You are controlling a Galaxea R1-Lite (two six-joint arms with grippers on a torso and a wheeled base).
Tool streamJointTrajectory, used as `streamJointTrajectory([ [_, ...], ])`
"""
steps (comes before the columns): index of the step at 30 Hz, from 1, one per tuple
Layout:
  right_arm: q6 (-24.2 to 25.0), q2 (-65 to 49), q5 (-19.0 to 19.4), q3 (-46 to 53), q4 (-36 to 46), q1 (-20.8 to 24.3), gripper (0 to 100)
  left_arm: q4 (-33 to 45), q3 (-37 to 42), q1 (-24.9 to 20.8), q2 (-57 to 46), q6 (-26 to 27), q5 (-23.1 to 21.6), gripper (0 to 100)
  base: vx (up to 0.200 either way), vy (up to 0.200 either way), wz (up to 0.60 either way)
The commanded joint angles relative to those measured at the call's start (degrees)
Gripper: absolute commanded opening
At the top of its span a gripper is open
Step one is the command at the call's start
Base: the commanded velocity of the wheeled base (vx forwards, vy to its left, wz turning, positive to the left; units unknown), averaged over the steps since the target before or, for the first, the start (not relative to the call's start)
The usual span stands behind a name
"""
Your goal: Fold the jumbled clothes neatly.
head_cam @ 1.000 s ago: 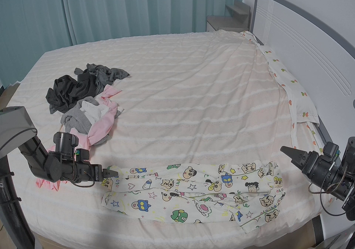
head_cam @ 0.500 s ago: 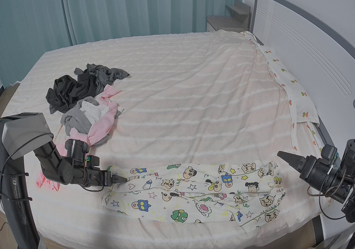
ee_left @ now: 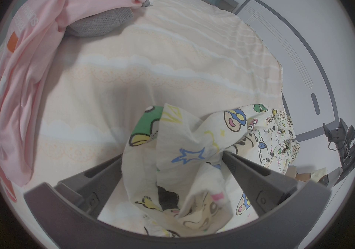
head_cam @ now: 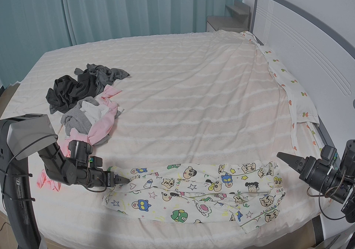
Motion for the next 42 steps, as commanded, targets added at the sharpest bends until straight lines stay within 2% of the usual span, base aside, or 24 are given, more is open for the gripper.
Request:
streamJointTrajectory([
  [1,0.05,0.10,0.03,-0.02,-0.02,0.02,100,0.15,0.47,-0.09,0.10,-0.22,-0.08,0,0.000,0.000,0.00],
  [19,-0.03,1.15,-0.06,-0.02,-0.11,0.02,100,0.06,5.57,1.23,-5.00,-0.66,-0.87,0,0.000,0.000,0.00],
  [30,-0.03,0.89,-0.14,-0.02,-0.19,0.02,100,0.41,7.15,5.53,-8.78,-0.75,-1.22,0,0.000,0.000,0.00],
  [40,-0.03,0.54,-0.14,-0.02,-0.19,0.02,100,0.59,10.32,11.16,-12.29,-0.66,-4.65,0,0.000,0.000,0.00],
  [42,-0.03,0.19,-0.14,-0.02,-0.19,0.02,100,0.59,10.84,14.15,-13.44,-0.66,-6.58,0,0.000,0.000,0.00],
])
